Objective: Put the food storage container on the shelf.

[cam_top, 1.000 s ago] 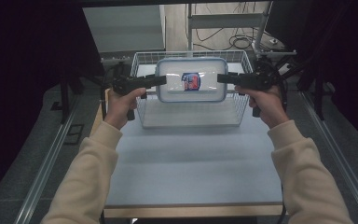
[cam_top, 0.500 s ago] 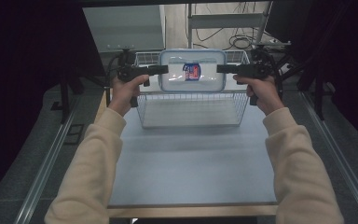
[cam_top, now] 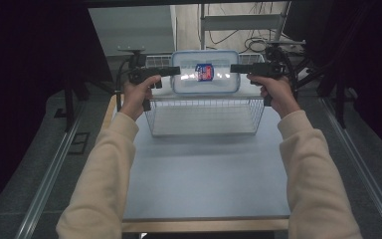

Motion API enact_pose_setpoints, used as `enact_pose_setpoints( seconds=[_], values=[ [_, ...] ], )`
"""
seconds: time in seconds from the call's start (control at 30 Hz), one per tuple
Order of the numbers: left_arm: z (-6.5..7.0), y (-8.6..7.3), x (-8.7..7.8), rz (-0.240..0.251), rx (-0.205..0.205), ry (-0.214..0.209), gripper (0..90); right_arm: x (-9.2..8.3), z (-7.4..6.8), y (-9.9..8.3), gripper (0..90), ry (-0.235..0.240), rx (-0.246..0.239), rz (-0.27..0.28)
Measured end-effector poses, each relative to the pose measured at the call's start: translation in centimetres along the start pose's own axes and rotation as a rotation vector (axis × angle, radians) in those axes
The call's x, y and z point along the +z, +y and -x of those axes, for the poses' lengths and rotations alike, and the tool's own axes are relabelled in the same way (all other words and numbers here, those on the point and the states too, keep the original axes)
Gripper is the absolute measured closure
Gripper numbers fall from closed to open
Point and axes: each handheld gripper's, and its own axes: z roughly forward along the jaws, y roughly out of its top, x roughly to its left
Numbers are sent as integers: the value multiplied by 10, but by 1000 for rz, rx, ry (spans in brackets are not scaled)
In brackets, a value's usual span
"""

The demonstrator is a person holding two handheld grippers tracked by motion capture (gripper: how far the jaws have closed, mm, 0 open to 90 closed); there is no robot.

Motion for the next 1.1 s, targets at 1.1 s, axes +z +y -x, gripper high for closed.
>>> enact_pose_setpoints(
  seconds=[1.1],
  values=[
    [3, 5, 0, 59, -3, 96, 206, -5, -11, -11, 393, -171, -54, 97]
  ],
)
